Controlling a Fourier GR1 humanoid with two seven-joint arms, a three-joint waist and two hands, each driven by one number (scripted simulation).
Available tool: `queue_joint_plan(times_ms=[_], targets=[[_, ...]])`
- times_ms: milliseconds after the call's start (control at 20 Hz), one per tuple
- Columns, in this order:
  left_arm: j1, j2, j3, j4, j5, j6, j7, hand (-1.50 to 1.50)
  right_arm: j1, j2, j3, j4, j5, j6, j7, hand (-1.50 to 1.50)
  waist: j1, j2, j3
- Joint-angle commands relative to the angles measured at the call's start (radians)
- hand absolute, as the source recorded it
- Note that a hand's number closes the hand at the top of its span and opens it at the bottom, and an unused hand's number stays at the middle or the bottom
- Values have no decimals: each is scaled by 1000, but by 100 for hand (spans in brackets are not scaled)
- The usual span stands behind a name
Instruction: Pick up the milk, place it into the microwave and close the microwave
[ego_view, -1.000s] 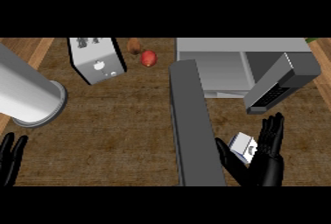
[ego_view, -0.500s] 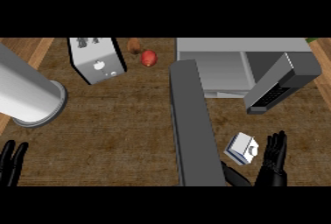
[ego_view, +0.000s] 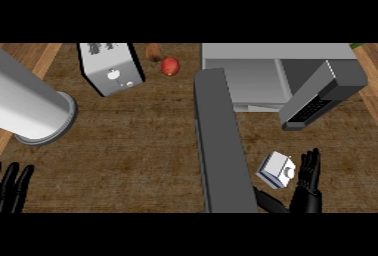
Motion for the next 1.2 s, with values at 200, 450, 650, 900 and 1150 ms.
queue_joint_plan(times_ms=[200, 450, 650, 900, 1150], targets=[[68, 5, 8, -55, 28, -29, 1, -150, -123, -3, -127, 201, -43, 45, -60, -150, 4, 0, 0], [10, -7, 20, 10, -12, -7, -28, -150, -114, -30, -213, 315, -80, 26, -144, -150, -1, 1, 0], [65, -9, -34, 11, -33, -20, -61, -150, -160, -50, -243, 386, -67, 3, -111, -150, 2, 0, 0], [-28, -9, -10, 40, -25, 18, -15, -150, -186, -63, -293, 557, -125, 186, -269, -150, -1, 1, 0], [27, -4, 23, 2, 12, -21, -18, -150, -227, -75, -185, 590, -131, 468, -240, -150, 13, 0, 1]])
